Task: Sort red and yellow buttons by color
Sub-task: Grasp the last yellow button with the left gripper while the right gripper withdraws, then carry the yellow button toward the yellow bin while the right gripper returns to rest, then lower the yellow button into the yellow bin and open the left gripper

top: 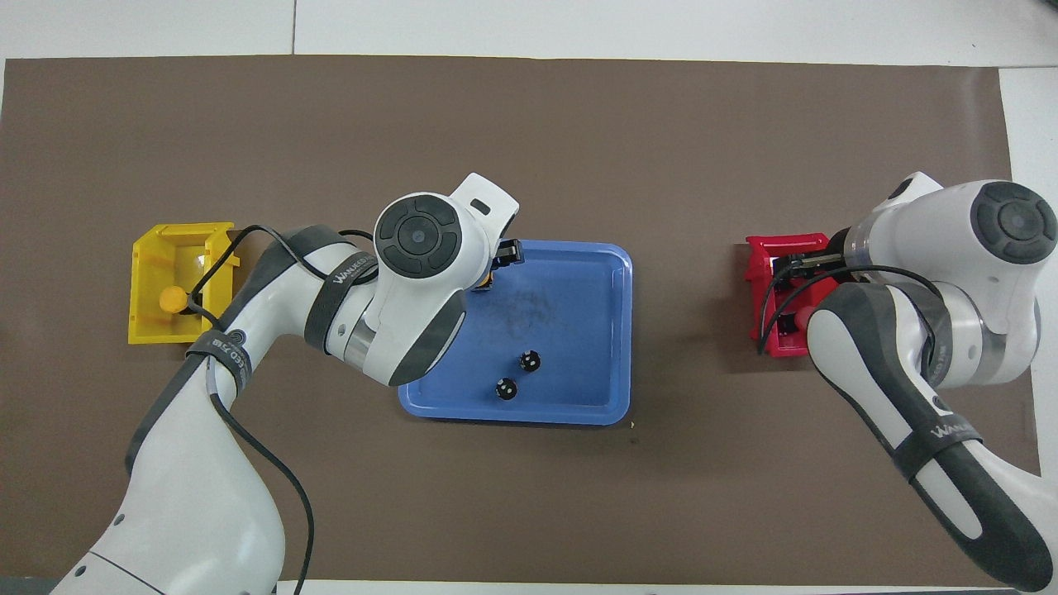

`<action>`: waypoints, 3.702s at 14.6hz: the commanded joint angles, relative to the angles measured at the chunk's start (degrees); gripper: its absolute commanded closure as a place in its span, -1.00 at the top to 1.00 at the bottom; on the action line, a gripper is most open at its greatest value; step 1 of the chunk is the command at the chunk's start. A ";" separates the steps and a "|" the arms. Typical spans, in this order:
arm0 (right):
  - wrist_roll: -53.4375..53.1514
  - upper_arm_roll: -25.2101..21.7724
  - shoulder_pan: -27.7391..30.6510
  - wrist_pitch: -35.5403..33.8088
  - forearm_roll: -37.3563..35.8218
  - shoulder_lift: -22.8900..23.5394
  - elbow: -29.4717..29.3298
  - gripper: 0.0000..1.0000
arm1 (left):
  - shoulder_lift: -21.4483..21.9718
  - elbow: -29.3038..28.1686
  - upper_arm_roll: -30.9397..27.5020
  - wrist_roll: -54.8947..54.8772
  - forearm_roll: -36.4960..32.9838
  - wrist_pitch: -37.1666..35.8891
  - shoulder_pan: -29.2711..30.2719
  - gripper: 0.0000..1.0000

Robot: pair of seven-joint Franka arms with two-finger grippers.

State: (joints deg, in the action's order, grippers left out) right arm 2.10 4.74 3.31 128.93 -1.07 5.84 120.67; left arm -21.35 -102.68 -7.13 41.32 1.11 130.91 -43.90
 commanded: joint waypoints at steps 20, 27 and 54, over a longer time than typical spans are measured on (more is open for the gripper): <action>1.77 -1.13 3.11 -46.58 0.98 -7.69 -33.31 0.99 | 6.50 9.08 -1.57 -29.25 1.52 -21.22 22.88 -0.97; 1.68 -1.13 3.54 -45.43 0.98 -7.43 -32.68 0.99 | 6.41 8.38 -1.57 -39.55 1.70 -20.26 32.82 -0.97; 1.59 -1.22 3.46 -45.17 0.98 -7.16 -32.51 1.00 | 10.36 -12.73 -1.57 -45.01 2.23 0.50 36.08 0.34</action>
State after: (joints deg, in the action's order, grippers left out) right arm 2.54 3.13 5.98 84.38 -1.01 -1.32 88.52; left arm -12.12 -115.48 -8.83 -2.47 2.21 132.35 -8.03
